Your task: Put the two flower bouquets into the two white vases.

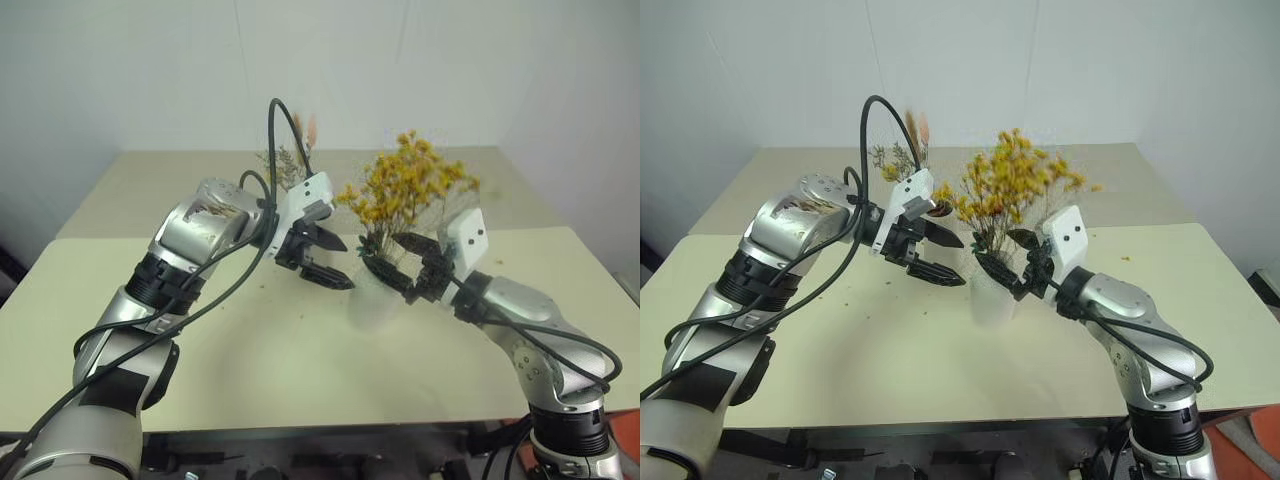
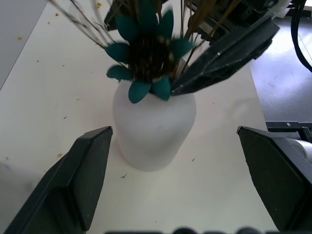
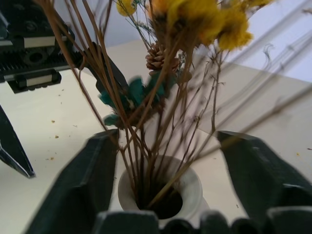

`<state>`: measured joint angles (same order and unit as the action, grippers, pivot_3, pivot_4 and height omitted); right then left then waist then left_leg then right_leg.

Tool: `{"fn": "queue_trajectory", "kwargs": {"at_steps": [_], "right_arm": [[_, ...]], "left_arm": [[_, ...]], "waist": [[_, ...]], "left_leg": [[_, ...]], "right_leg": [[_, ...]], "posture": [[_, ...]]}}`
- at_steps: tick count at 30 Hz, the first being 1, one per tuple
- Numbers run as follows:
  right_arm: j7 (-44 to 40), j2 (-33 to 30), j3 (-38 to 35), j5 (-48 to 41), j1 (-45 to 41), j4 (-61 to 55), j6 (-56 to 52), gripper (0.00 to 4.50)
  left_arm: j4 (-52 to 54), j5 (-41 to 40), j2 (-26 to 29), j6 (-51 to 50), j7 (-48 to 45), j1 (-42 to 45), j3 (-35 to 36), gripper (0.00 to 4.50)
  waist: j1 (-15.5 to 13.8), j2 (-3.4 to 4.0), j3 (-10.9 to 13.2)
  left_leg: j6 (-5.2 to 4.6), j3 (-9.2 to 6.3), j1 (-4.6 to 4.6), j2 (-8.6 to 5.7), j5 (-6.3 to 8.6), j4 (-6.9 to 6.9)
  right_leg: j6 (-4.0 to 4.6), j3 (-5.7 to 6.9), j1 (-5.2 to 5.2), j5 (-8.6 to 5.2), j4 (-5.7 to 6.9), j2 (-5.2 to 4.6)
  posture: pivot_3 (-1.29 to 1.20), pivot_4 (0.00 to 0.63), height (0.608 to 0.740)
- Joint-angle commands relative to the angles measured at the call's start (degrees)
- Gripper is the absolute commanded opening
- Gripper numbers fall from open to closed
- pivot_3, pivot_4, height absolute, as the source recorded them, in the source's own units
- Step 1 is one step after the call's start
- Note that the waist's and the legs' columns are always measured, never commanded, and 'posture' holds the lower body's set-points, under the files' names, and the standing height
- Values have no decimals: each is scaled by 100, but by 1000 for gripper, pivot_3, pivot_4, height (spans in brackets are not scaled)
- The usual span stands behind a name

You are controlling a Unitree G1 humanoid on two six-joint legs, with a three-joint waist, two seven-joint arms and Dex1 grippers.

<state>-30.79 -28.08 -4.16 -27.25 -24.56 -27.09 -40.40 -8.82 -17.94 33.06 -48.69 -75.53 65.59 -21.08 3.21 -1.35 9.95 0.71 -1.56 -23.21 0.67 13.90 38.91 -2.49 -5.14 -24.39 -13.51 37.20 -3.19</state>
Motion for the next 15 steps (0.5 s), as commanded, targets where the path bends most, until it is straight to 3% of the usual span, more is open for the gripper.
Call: {"fn": "queue_trajectory", "kwargs": {"at_steps": [1,6,10,15], "right_arm": [[-141,-299,-395,-90,157,-360,204,4290],[-543,-898,-880,-474,614,-653,-10,4290],[-814,-1274,-1168,-732,897,-620,-49,4290],[-990,-1590,-1498,-829,1171,-429,38,4290]], "left_arm": [[119,24,22,117,-6,113,98,4500],[276,-102,163,68,-82,8,230,4500],[875,-328,579,-152,-269,-386,311,4500],[1339,-759,844,-333,-25,-935,959,4500]], "waist": [[-37,0,0],[-72,-1,0],[-34,-1,0],[-64,-2,1]], "left_leg": [[0,0,0,0,0,0],[0,0,0,0,0,1],[0,3,5,2,0,0],[0,3,11,4,0,3]], "right_leg": [[0,0,0,0,-1,0],[0,1,3,0,-2,0],[-1,-3,4,0,-2,2],[-1,-2,12,-1,-1,4]], "posture": [[0,150,740],[0,150,740],[0,150,740],[0,150,740]]}}
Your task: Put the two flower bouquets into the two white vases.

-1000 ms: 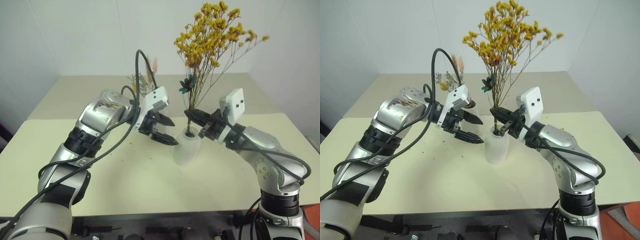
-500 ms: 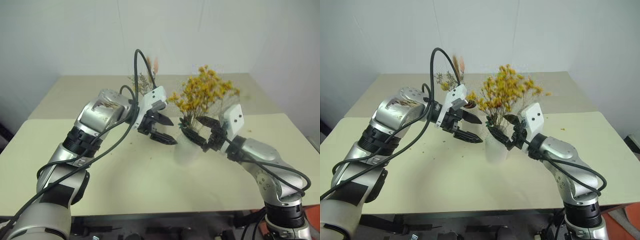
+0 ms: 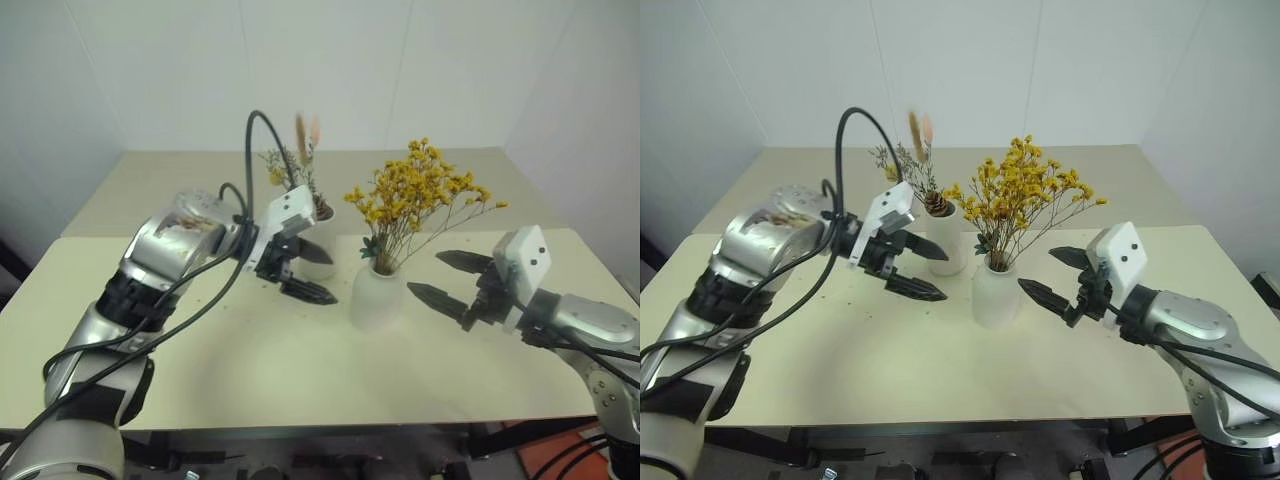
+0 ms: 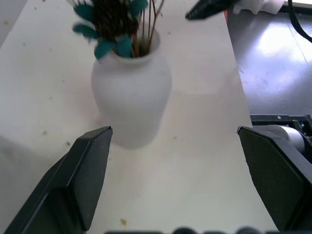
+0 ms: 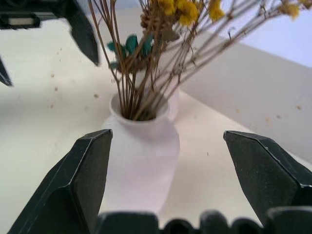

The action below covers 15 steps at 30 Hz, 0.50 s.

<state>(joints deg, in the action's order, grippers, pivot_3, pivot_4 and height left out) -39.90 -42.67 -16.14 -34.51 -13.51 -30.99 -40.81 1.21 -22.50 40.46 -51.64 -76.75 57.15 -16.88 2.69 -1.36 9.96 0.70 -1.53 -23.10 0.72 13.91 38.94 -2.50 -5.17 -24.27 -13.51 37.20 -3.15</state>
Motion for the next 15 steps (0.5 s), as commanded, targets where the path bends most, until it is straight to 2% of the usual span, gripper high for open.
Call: {"fn": "queue_trajectory", "kwargs": {"at_steps": [1,6,10,15], "right_arm": [[-169,-225,-384,-108,176,-17,95,4290],[-545,-638,-798,-121,600,204,187,4290],[-845,-811,-1025,-199,815,292,207,4290],[-1037,-925,-1207,-286,904,261,182,4290]], "left_arm": [[513,-426,184,77,98,-332,777,4500],[1250,-710,583,323,364,-1396,1563,4500],[1632,-1047,646,655,567,-2294,2426,4500],[1897,-1218,714,1115,704,-3211,3127,4500]], "waist": [[-17,-1,0],[-19,-2,1],[-26,-5,-1],[-20,-5,-1]], "left_leg": [[0,0,0,0,0,1],[-4,1,-5,1,2,0],[-3,3,10,3,2,4],[-3,7,17,4,2,2]], "right_leg": [[0,1,1,0,-1,0],[0,1,0,0,-8,-2],[-2,1,16,1,-7,-3],[-1,-1,19,1,-8,-3]], "posture": [[0,150,740],[0,150,740],[0,150,740],[0,150,740]]}}
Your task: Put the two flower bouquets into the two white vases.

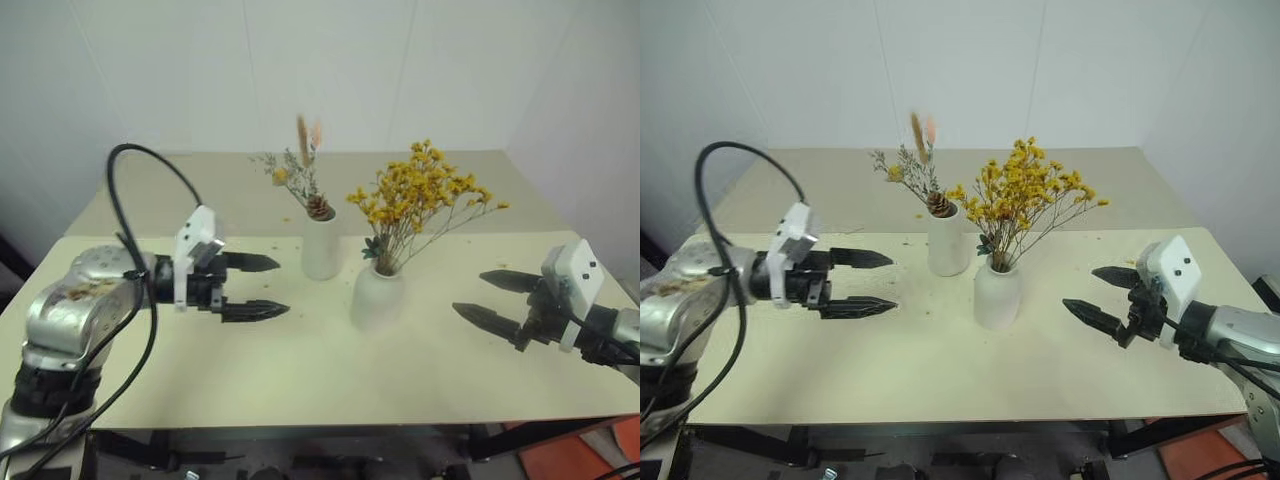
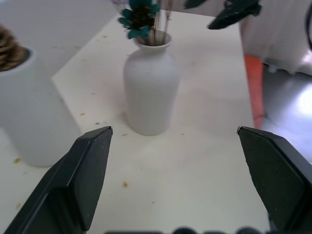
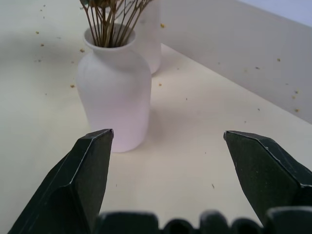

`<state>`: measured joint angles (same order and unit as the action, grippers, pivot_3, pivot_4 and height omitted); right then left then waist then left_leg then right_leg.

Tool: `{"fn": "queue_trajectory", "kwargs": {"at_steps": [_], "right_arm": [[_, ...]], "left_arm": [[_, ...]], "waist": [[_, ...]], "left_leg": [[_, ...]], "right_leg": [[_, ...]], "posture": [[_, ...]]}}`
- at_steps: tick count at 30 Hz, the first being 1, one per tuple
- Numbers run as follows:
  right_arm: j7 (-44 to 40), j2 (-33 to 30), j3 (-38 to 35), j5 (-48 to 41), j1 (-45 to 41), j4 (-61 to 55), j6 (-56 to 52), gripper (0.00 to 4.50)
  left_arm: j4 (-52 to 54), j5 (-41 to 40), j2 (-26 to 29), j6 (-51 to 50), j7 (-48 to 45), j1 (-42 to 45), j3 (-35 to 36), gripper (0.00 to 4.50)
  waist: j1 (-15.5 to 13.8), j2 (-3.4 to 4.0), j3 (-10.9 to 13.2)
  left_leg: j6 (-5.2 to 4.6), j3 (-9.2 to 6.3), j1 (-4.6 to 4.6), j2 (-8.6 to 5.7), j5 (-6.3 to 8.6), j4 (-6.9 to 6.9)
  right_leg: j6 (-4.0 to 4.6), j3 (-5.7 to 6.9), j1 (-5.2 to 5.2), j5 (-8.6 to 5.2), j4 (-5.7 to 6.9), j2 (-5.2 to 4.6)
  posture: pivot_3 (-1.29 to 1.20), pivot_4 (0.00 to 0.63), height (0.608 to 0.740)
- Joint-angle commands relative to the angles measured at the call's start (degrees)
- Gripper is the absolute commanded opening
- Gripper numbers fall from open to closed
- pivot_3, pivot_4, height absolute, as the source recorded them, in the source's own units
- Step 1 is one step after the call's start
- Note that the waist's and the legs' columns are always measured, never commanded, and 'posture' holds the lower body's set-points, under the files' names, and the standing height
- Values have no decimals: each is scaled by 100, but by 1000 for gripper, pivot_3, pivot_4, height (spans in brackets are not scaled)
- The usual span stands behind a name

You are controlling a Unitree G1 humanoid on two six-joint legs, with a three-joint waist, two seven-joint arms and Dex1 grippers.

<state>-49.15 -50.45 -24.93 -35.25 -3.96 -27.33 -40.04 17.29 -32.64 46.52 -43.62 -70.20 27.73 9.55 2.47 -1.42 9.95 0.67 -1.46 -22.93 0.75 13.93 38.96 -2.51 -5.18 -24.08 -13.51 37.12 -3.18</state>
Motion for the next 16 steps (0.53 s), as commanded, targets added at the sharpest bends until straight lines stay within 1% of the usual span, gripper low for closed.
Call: {"fn": "queue_trajectory", "kwargs": {"at_steps": [1,9,15,16], "right_arm": [[-138,-167,-372,-240,-63,-104,79,4290],[-232,-348,-431,-362,-36,-76,29,4290],[-176,-339,-512,-413,-48,-124,-1,4290],[-135,-300,-555,-462,-42,-151,-29,4402]], "left_arm": [[341,-249,137,332,91,-401,593,4500],[553,-418,247,513,383,-988,983,4500],[603,-565,236,523,622,-1078,974,4500],[575,-554,229,548,655,-1054,935,4500]], "waist": [[1,0,0],[-12,-3,-1],[-9,-3,-1],[-9,-3,-1]], "left_leg": [[0,1,1,0,0,0],[0,1,1,0,0,0],[0,2,3,1,0,-1],[1,2,3,1,0,-1]], "right_leg": [[0,-1,0,0,0,-1],[0,1,2,0,-2,-1],[0,1,2,0,-2,-1],[0,1,2,0,-2,0]], "posture": [[0,150,740],[0,150,740],[0,150,740],[0,150,740]]}}
